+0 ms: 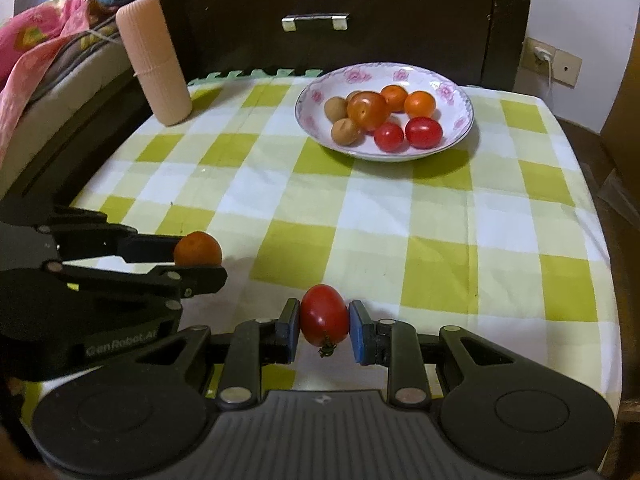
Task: Organize fruits
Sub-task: 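Carry the tangerine and cherry tomato in both grippers over the bowl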
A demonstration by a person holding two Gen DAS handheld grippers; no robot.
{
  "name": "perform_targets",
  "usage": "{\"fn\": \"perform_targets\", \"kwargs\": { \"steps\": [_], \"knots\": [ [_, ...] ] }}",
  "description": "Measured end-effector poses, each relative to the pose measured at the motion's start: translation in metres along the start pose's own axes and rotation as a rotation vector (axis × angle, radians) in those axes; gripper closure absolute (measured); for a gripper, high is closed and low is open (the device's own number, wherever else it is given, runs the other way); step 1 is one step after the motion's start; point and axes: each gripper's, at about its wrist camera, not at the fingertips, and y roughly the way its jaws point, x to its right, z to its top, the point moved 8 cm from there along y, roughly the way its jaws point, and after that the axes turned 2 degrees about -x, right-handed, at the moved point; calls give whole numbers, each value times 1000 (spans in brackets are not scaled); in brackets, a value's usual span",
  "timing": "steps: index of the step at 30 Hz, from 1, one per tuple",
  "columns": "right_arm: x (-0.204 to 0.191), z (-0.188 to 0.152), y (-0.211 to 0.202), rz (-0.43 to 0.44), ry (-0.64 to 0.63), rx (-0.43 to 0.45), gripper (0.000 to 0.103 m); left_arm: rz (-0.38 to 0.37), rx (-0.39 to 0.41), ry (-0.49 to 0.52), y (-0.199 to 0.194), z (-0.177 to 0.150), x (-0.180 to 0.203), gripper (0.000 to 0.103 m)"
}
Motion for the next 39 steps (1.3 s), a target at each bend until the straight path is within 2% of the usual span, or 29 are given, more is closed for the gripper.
{"fn": "perform_targets", "kwargs": {
  "steps": [20, 30, 39],
  "knots": [
    [16, 33, -14, 5, 83, 76, 77, -21, 65, -25, -6, 38, 6, 65],
    [35, 76, -14, -7, 115, 132, 77, -5, 122, -24, -4, 83, 5, 66],
    [63, 124, 4, -30, 127, 169, 77, 4, 159, -19, 19, 130, 4, 66]
  ]
}}
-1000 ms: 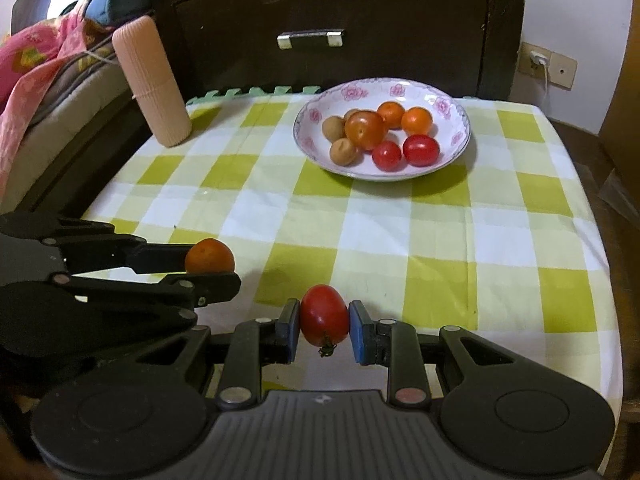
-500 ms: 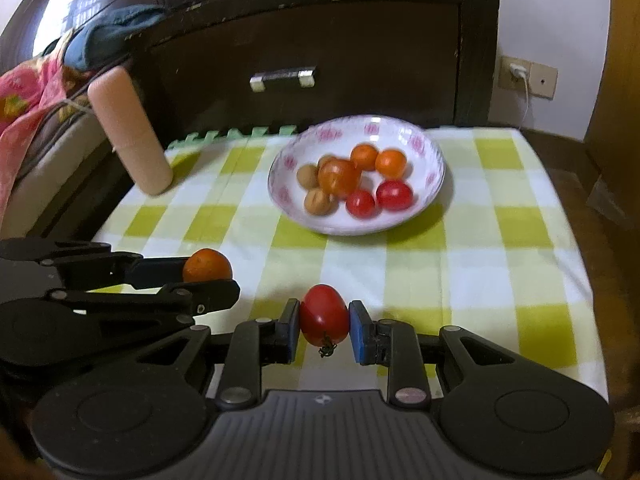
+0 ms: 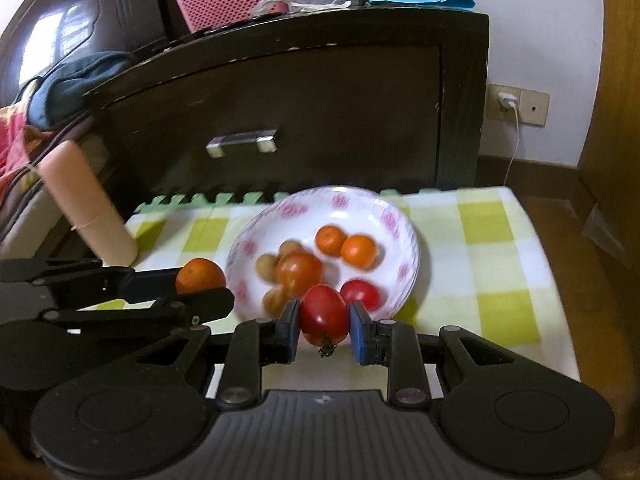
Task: Organize fruits
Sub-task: 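Carry the tangerine and cherry tomato in both grippers over the bowl, then open the left gripper over the bowl while the right releases its tomato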
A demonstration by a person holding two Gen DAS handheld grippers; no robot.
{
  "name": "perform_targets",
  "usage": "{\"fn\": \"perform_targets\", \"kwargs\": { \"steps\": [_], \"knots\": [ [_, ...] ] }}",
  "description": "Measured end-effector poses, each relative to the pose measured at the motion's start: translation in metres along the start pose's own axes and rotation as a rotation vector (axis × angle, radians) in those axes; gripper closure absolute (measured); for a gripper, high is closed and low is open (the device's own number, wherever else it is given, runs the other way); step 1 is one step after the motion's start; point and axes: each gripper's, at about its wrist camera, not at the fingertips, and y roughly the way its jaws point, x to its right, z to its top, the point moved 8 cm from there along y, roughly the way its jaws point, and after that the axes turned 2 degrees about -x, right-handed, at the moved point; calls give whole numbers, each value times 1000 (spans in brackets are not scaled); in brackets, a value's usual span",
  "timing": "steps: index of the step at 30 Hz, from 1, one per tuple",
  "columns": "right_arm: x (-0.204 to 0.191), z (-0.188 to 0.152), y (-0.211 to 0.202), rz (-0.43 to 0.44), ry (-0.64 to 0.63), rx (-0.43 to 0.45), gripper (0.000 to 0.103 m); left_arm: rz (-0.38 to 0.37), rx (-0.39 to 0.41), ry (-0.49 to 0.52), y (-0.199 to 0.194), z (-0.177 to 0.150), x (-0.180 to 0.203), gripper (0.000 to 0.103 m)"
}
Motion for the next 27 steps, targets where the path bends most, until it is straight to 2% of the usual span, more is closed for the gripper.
{"fn": "perform_targets", "kwargs": {
  "steps": [8, 16, 25, 27],
  "knots": [
    [21, 22, 33, -7, 41, 4, 77, -5, 8, 2, 35, 23, -1, 66],
    [29, 25, 68, 2, 46, -15, 77, -12, -20, -22, 66, 24, -14, 66],
    [38, 29, 78, 32, 85, 1, 76, -28, -11, -30, 78, 30, -14, 65],
    [38, 29, 78, 36, 94, 4, 76, -23, -8, -29, 78, 30, -15, 62]
  ]
}}
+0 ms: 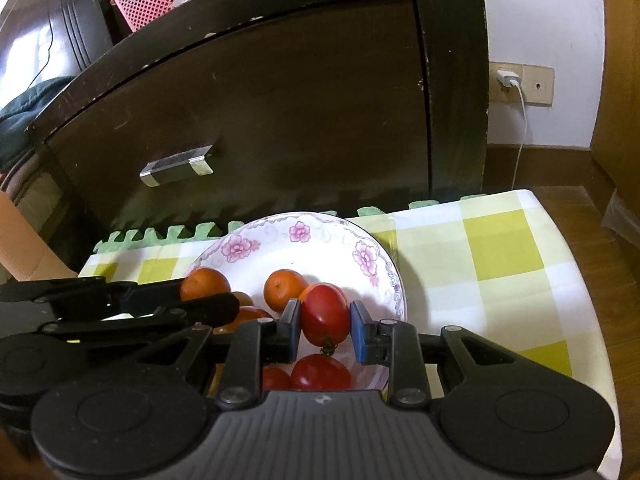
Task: Organize fruits
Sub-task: 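Open the left gripper over the bowl while the right releases its tomato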
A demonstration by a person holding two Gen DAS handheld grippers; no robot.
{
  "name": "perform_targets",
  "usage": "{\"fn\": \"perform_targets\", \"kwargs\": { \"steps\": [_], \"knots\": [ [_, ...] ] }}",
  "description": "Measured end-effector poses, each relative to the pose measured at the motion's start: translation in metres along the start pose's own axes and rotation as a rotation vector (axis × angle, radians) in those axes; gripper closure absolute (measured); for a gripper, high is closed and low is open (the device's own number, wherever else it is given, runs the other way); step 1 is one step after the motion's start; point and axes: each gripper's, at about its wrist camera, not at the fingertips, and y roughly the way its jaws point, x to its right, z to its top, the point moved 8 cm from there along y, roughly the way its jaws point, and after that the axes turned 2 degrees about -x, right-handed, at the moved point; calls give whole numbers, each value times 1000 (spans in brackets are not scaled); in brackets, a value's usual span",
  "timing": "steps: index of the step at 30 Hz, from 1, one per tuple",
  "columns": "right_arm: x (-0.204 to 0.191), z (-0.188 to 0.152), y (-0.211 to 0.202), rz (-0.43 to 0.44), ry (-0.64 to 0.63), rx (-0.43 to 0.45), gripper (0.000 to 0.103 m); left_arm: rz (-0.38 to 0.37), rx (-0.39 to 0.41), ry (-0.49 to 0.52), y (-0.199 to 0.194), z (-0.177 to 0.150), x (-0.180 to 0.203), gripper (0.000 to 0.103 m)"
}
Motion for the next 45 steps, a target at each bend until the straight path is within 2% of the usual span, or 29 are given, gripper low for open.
{"fn": "perform_targets", "kwargs": {
  "steps": [11, 15, 21, 35, 45],
  "knots": [
    [4, 1, 1, 4, 26, 13, 76, 3, 4, -24, 2, 1, -6, 51],
    [3, 1, -1, 4, 27, 13, 75, 4, 3, -27, 1, 1, -6, 50],
    [3, 1, -7, 3, 36, 15, 71, 12, 14, -34, -6, 2, -6, 44],
    [-8, 0, -16, 23, 33, 26, 60, 49, 47, -64, -25, 7, -19, 40],
    [-12, 4, -30, 46, 56, 49, 59, 65, 64, -70, -39, 9, -23, 37]
  ]
}}
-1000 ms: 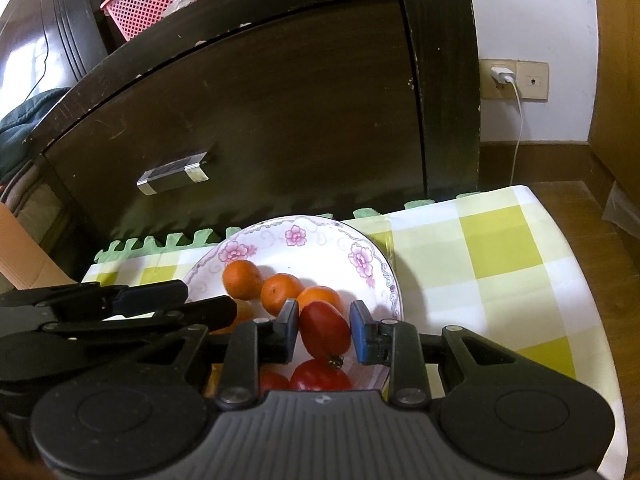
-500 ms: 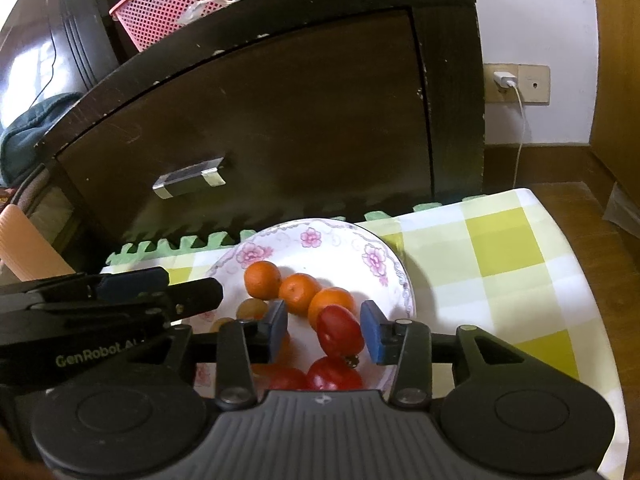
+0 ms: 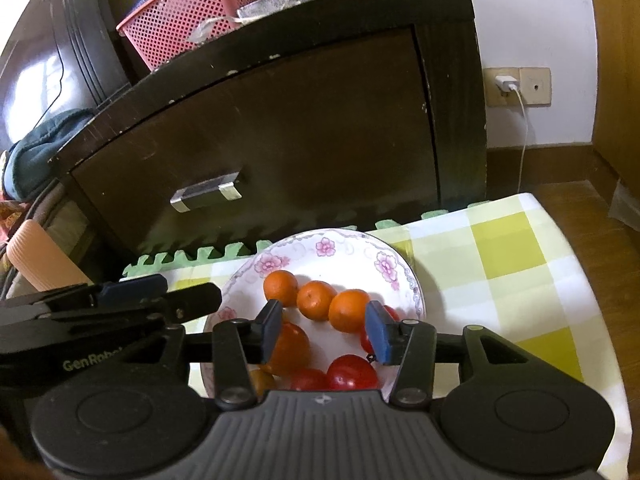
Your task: Organize fruits
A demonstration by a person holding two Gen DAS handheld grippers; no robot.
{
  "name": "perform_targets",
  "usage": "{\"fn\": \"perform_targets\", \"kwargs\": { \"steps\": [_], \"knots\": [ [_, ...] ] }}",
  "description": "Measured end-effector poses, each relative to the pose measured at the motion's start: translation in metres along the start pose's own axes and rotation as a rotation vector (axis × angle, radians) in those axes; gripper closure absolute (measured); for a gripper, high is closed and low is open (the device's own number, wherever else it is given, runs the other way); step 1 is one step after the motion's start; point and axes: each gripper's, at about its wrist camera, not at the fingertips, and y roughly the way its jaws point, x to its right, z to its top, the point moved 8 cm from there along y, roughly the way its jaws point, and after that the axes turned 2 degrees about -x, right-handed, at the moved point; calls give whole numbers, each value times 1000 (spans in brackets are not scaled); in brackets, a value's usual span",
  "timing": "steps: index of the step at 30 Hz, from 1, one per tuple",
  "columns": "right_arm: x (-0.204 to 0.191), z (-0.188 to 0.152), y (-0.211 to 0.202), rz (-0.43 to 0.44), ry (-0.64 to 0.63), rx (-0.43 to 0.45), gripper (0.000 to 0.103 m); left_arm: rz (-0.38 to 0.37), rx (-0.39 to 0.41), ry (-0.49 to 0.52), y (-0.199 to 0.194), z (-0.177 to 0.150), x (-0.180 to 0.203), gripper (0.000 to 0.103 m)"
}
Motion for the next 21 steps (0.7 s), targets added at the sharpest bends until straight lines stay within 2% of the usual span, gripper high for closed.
{"fn": "perform_targets", "kwargs": {
  "steps": [4, 13, 15, 21],
  "knots": [
    [0, -1, -8, -13, 8, 8, 59, 4, 3, 6, -6, -1, 1, 36],
    [0, -15, -32, -51, 20, 0, 59, 32, 11, 7, -28, -7, 5, 25],
    [-2, -18, -39, -55, 17, 0, 58, 37, 11, 13, -33, -12, 7, 19],
    [-6, -26, -61, -70, 18, 17, 58, 69, -6, 18, -45, -28, 10, 16]
  ]
}}
